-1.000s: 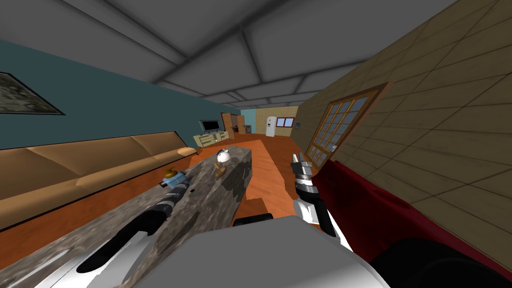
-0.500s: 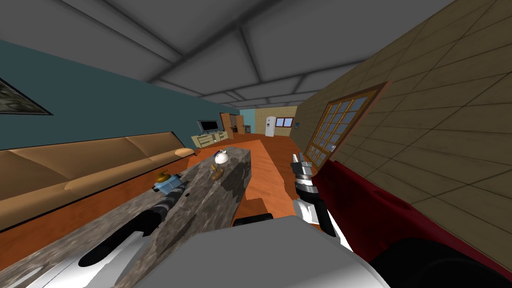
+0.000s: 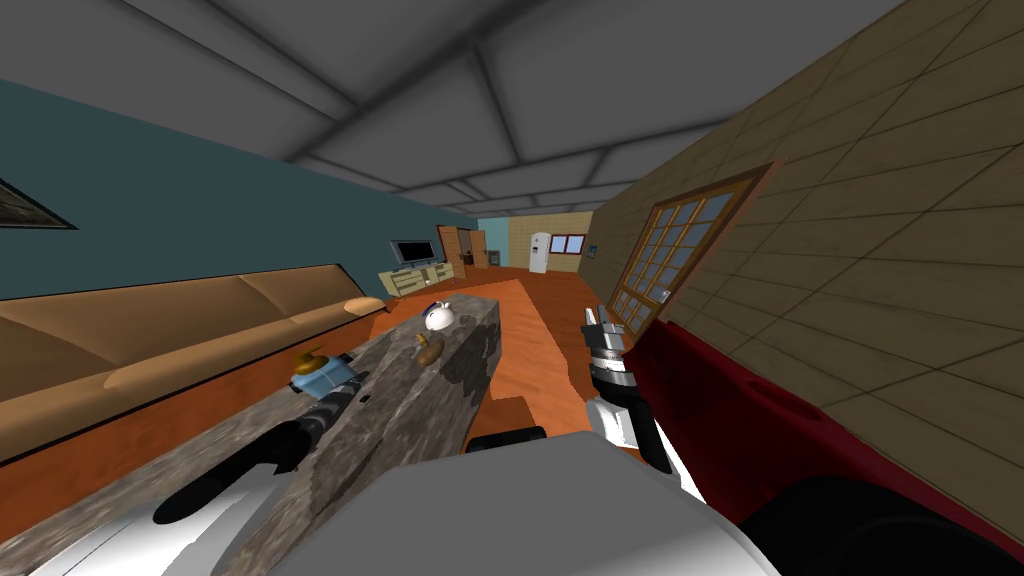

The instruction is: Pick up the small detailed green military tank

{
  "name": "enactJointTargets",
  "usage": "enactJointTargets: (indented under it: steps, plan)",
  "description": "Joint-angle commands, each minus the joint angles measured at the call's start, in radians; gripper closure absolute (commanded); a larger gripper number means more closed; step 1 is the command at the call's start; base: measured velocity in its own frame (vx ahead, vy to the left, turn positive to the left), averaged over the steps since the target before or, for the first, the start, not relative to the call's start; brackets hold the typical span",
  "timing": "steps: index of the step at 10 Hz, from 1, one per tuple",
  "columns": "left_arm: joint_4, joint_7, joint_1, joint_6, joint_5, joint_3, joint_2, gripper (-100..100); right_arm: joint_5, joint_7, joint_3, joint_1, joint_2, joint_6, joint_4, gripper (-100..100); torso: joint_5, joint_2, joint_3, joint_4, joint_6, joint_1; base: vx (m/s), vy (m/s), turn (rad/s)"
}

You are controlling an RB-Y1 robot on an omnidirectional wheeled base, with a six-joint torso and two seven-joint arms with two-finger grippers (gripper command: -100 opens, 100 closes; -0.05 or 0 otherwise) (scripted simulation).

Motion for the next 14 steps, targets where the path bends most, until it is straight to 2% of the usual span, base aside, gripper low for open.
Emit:
enactJointTargets:
  steps: [1, 2, 3, 5, 6, 7, 8, 10, 11, 12, 13, 14]
  plan:
    - [0.015, -0.006, -0.006, 0.050, 0.009, 0.005, 0.011, -100, 0.000, 0.000, 0.000, 0.000, 0.000, 0.000, 0.000, 0, 0.000, 0.000, 0.000, 0.000, 0.000, 0.000, 0.046, -0.016, -0.032]
    - [0.015, -0.006, -0.006, 0.058, 0.009, 0.005, 0.011, -100, 0.000, 0.000, 0.000, 0.000, 0.000, 0.000, 0.000, 0, 0.000, 0.000, 0.000, 0.000, 0.000, 0.000, 0.025, -0.008, 0.000]
    - [0.035, -0.017, -0.007, 0.100, 0.032, 0.019, 0.031, -100, 0.000, 0.000, 0.000, 0.000, 0.000, 0.000, 0.000, 0, 0.000, 0.001, 0.000, 0.000, 0.000, 0.000, 0.046, -0.009, -0.076]
    - [0.035, -0.017, -0.007, 0.127, 0.032, 0.019, 0.031, -100, 0.000, 0.000, 0.000, 0.000, 0.000, 0.000, 0.000, 0, 0.000, -0.001, 0.000, 0.000, 0.000, 0.000, 0.035, -0.006, -0.006]
    - [0.056, -0.029, -0.009, 0.165, 0.056, 0.032, 0.051, -100, 0.000, 0.000, 0.000, 0.000, 0.000, 0.000, 0.000, 0, 0.000, 0.001, 0.000, 0.000, 0.000, 0.000, 0.041, -0.008, -0.070]
    - [0.056, -0.029, -0.009, 0.188, 0.056, 0.032, 0.051, -100, 0.000, 0.000, 0.000, 0.000, 0.000, 0.000, 0.000, 0, 0.000, 0.000, 0.000, 0.000, 0.000, 0.000, 0.045, -0.009, -0.038]
    - [0.077, -0.041, -0.011, 0.220, 0.080, 0.045, 0.069, -100, 0.000, 0.000, 0.000, 0.000, 0.000, 0.000, 0.000, 0, 0.000, 0.000, 0.000, 0.000, 0.000, 0.000, 0.057, -0.006, -0.063]
    - [0.077, -0.041, -0.011, 0.260, 0.080, 0.045, 0.069, -100, 0.000, 0.000, 0.000, 0.000, 0.000, 0.000, 0.000, 0, 0.000, -0.001, -0.001, 0.000, 0.000, 0.000, 0.037, -0.001, -0.020]
    - [0.099, -0.053, -0.014, 0.299, 0.105, 0.057, 0.085, -100, 0.000, 0.000, 0.000, 0.000, 0.000, 0.000, 0.000, 0, 0.000, 0.001, 0.000, 0.000, 0.000, 0.000, 0.040, 0.000, -0.062]
    - [0.099, -0.053, -0.014, 0.324, 0.105, 0.057, 0.085, -100, 0.000, 0.000, 0.000, 0.000, 0.000, 0.000, 0.000, 0, 0.000, 0.000, 0.000, 0.000, 0.000, 0.001, 0.040, 0.000, -0.050]
    - [0.121, -0.066, -0.018, 0.351, 0.131, 0.069, 0.100, -100, 0.000, 0.000, 0.000, 0.000, 0.000, 0.000, 0.000, 0, 0.000, 0.000, 0.000, 0.000, 0.000, 0.000, 0.050, -0.010, -0.071]
    - [0.121, -0.066, -0.018, 0.380, 0.131, 0.069, 0.100, -100, 0.000, 0.000, 0.000, 0.000, 0.000, 0.000, 0.000, 0, 0.000, -0.001, 0.000, 0.000, 0.000, 0.000, 0.048, -0.005, -0.049]
